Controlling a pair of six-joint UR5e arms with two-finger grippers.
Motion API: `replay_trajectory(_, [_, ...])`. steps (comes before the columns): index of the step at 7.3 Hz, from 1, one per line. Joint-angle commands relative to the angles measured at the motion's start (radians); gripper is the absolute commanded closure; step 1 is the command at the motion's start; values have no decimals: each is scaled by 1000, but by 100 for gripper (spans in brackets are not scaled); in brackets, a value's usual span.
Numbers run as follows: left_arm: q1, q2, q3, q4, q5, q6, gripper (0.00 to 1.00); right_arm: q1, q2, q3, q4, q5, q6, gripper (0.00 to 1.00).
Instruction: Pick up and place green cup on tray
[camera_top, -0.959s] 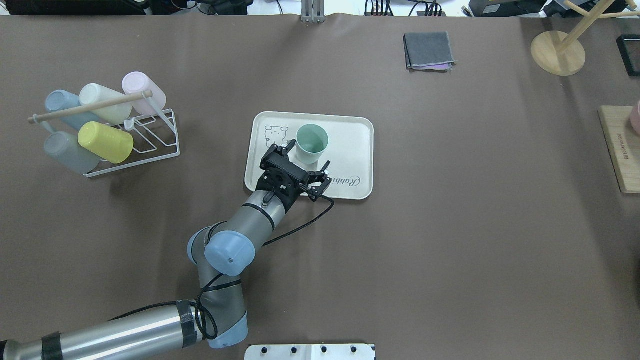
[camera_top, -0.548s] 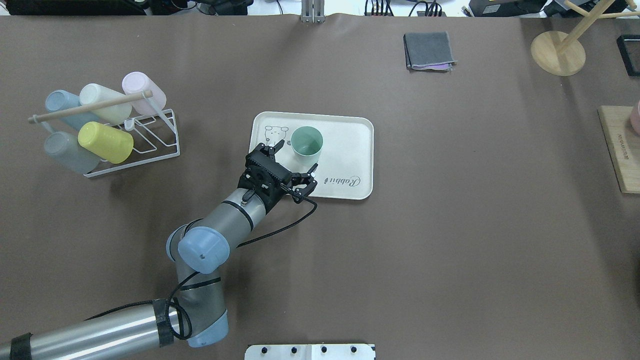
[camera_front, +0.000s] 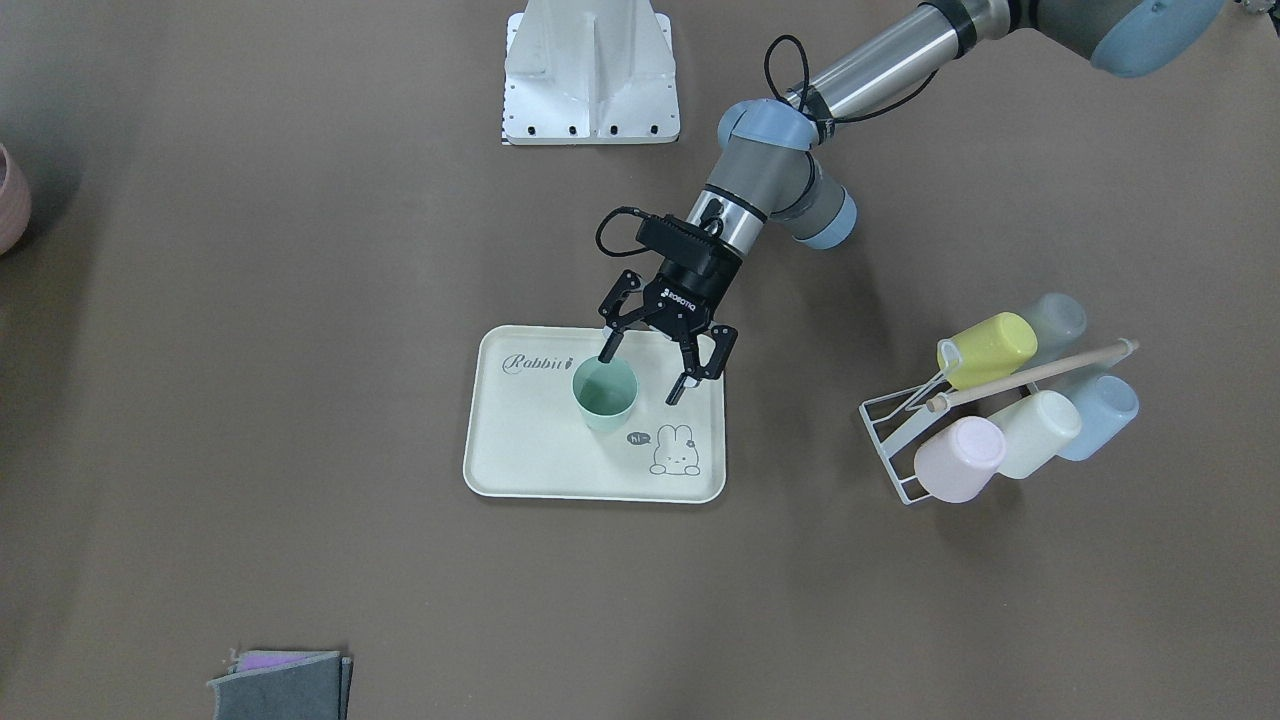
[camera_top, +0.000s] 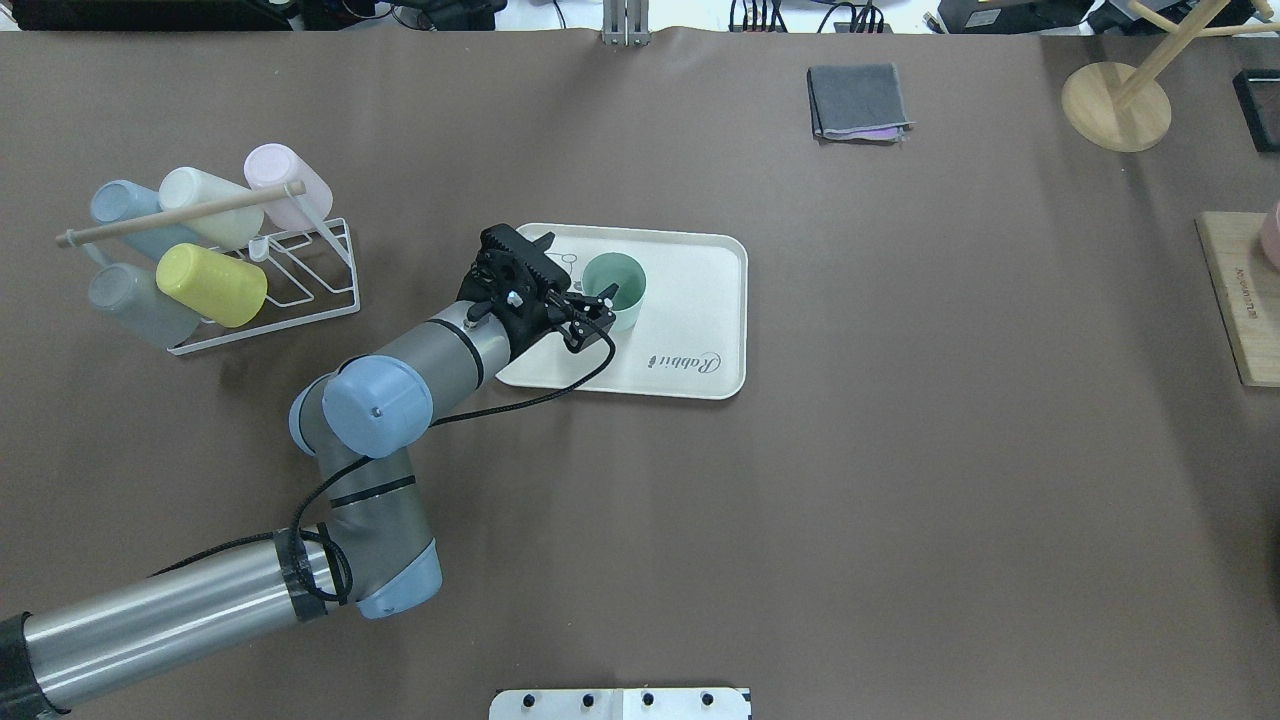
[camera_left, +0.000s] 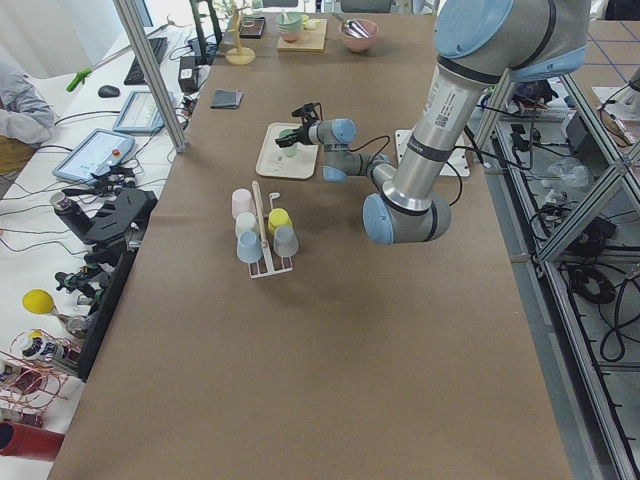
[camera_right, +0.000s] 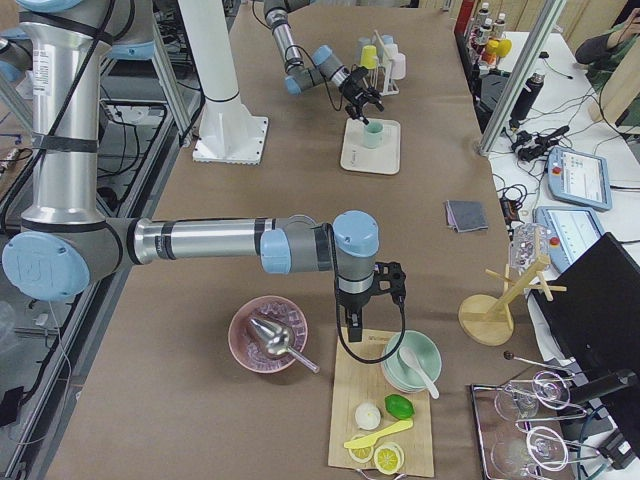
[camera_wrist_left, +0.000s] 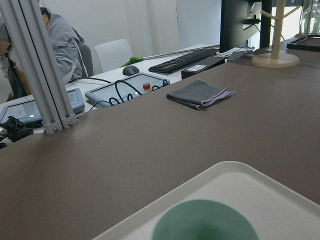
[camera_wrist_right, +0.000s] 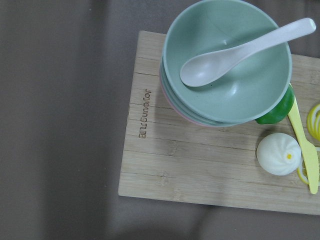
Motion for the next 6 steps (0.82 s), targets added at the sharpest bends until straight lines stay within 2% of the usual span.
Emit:
replay_trajectory(1, [-69,29,-188,309,-103,-13,1,0,1,1,0,-2,1,0])
replay_trajectory(2, [-111,28,-207,374,-178,-49,1,0,2,1,0,-2,1,0])
replay_trajectory(3, [-169,31,-297,578,-259,-84,1,0,2,1,0,-2,1,0])
replay_trajectory(4, [-244,58,-337,700,-379,-91,1,0,0,1,0,-2,1,0])
replay_trajectory(6, [-500,132,-339,888,-682,-91,1,0,0,1,0,-2,1,0])
